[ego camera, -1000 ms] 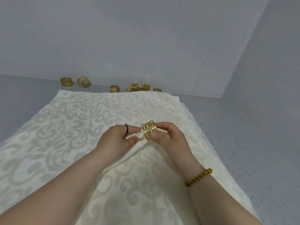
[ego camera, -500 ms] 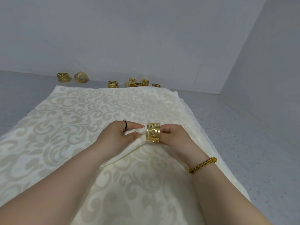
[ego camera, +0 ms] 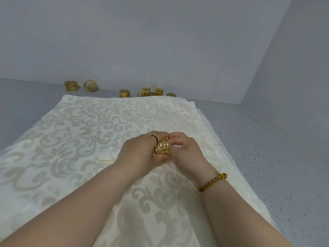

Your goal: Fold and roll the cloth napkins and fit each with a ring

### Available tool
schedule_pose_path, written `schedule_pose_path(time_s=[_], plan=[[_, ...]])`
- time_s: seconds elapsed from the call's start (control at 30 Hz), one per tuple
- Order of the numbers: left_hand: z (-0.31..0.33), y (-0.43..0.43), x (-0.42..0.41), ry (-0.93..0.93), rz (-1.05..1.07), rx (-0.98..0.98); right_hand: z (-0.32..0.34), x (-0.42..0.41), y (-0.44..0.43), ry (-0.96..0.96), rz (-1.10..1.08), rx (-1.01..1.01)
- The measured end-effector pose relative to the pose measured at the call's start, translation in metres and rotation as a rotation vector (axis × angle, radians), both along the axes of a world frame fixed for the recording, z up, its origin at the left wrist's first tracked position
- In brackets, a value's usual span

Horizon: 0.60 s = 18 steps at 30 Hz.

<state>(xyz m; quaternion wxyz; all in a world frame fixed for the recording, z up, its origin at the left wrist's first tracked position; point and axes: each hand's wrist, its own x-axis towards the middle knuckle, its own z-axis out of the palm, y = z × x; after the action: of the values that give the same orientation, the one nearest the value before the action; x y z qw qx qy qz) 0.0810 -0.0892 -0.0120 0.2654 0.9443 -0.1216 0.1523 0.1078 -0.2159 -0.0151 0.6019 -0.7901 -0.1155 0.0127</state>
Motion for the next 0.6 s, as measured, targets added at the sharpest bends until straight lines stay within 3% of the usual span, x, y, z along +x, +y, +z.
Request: schedule_pose_path(time_s=[0.23, 0.37, 0.6], plan=[[0.0, 0.009, -0.002, 0.056, 0.075, -0.022, 0.004, -0.004, -0.009, -0.003, 0.03, 0.102], [0.007, 0.023, -0.005, 0.067, 0.121, 0.04, 0.009, 0.001, -0.023, 0.055, -0.013, 0.288], [0.008, 0.025, -0.01, 0.048, 0.102, 0.144, 0.008, 0.001, -0.022, 0.278, 0.153, 0.156]])
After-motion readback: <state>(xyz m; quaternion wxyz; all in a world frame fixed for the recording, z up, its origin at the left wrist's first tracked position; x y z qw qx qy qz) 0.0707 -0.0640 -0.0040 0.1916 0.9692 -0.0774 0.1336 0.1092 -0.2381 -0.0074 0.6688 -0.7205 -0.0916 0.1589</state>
